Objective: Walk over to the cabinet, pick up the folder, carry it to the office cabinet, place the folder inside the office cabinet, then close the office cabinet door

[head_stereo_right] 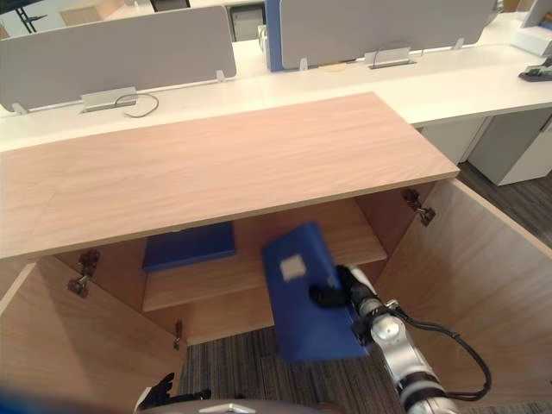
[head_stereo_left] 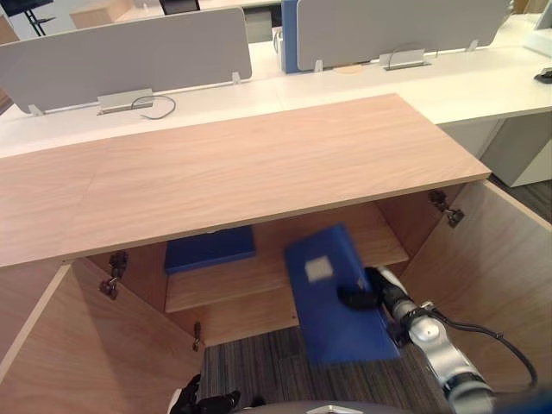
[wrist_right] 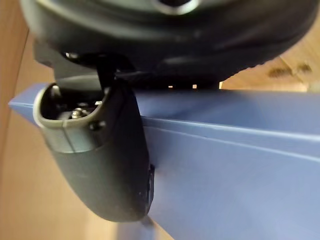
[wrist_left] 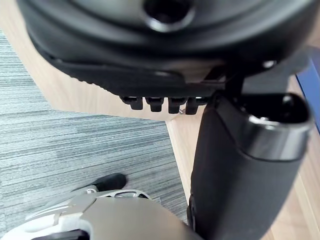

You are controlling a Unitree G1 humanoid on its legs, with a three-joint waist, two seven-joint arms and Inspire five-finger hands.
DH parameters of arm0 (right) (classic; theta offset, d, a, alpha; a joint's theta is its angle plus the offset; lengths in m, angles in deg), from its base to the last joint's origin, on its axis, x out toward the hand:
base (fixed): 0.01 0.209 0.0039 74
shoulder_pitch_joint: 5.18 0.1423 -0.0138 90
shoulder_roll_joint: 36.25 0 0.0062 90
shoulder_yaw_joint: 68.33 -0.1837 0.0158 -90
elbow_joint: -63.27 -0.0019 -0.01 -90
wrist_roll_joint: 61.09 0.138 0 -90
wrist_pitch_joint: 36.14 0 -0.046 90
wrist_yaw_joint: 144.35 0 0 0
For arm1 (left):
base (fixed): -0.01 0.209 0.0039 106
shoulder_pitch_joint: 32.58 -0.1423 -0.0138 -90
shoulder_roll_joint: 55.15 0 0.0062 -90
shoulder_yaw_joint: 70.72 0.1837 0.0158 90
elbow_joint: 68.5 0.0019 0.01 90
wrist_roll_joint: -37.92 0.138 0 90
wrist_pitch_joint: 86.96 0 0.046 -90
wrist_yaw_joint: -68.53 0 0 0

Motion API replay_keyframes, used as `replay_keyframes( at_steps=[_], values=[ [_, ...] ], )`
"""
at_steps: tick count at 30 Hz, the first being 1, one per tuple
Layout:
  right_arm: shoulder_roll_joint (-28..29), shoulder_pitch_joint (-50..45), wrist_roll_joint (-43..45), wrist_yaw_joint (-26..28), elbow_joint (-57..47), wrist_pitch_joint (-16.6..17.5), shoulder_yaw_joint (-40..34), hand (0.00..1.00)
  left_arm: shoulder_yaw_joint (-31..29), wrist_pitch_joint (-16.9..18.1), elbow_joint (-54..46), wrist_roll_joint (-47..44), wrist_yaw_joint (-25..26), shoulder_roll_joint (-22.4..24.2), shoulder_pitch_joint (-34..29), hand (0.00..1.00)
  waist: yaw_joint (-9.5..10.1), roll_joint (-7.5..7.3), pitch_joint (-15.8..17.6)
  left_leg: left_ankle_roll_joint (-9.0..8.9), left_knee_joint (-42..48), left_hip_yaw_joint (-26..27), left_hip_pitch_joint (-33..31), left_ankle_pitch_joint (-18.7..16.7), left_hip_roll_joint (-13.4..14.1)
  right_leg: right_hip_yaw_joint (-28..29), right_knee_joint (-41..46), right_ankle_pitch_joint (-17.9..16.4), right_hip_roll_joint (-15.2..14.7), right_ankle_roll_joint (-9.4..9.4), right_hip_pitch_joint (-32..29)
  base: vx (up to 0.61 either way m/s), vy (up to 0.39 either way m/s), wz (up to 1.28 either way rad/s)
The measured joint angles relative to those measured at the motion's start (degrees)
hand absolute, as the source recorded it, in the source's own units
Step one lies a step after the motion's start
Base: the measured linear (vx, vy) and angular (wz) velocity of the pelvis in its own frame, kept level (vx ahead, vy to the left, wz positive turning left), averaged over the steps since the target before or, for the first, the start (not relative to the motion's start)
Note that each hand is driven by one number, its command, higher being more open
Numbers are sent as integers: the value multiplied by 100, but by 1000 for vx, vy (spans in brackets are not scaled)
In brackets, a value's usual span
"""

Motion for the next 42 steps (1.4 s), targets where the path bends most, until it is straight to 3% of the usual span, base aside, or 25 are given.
replay_keyframes(
  at_steps=[2, 4, 6, 7, 9, 13, 19, 24, 27, 31, 32, 42],
  values=[
    [323, 444, 1663, -399, 110, 11, -382, 0, -72, -1, -203, -140, 65, 76, 51, 100, 59, 25, 304, 54, 260, 5, -131, -79, 60, 12, 117, 1, 12, -1, -48, -7, -14, -2],
    [673, 810, 3363, -625, -124, 157, -812, 0, -116, -5, -425, -382, 190, 154, 222, 100, 187, 82, 712, 35, 1043, 53, -518, -420, 293, 11, 540, -50, 77, -46, -324, -78, -61, -18],
    [1125, 967, 4955, -723, -1001, 689, -1021, 0, -103, -3, -757, -640, 276, 232, 363, 100, 268, 211, 1051, 27, 2501, -11, -1405, -1050, 655, 10, 1522, -442, 184, -130, -997, -152, -100, -13],
    [1223, 991, 5296, -726, -1207, 832, -1018, 0, -97, -2, -802, -698, 286, 247, 400, 100, 269, 252, 1127, 28, 2788, -49, -1571, -1172, 727, 11, 1790, -550, 209, -136, -1143, -108, -77, 2],
    [1554, 1068, 6056, -793, -1839, 1354, -1019, 0, -65, 4, -1045, -873, 324, 291, 441, 100, 306, 286, 1269, 5, 3814, -174, -2220, -1638, 925, 40, 2858, -1077, 212, -177, -1819, -125, -83, 1],
    [1547, 1343, 6212, -995, -1970, 1699, -1060, 0, -64, 46, -1198, -1052, 324, 283, 661, 100, 409, 301, 1412, 1, 5146, -386, -3130, -2219, 1064, 74, 4226, -1767, 146, -166, -2702, -124, -50, 5],
    [1166, 2549, 6187, -1301, -1621, 1720, -1227, 0, -182, 47, -1219, -1243, 479, 268, 1121, 100, 454, 313, 1629, 115, 6640, -592, -4270, -2794, 1092, 214, 5701, -2326, -52, -73, -3769, -64, 65, 9],
    [614, 3750, 6147, -1652, -344, 1107, -1219, 0, -188, 47, -1439, -1316, 508, 269, 1319, 100, 576, 332, 1714, 254, 7558, -610, -4998, -3146, 998, 413, 6620, -2670, -278, 83, -4494, -45, 122, 7],
    [526, 4257, 6123, -1830, 245, 784, -1215, 0, -172, 47, -1541, -1470, 500, 255, 1324, 100, 614, 346, 1720, 293, 7827, -659, -5307, -3199, 876, 435, 6937, -2802, -424, 131, -4771, -17, 83, 21],
    [170, 4798, 6119, -2042, 720, 542, -1205, 0, -14, 58, -1800, -1540, 435, 305, 1325, 100, 817, 432, 1760, 304, 8032, -735, -5675, -3197, 768, 413, 7184, -2877, -560, 149, -5060, -12, 54, 19],
    [113, 4905, 6121, -2077, 822, 520, -1205, 100, 14, 60, -1829, -1543, 426, 322, 1325, 100, 849, 448, 1767, 308, 8046, -753, -5713, -3195, 736, 403, 7207, -2891, -589, 152, -5083, 1, 42, 22],
    [-236, 5698, 6183, -2717, 1174, 644, -1299, 100, 169, 76, -1995, -1645, 444, 375, 1319, 100, 907, 537, 1785, 334, 8048, -844, -5945, -3181, 591, 245, 7217, -2948, -768, 162, -5183, 40, 11, 10]
  ],
)
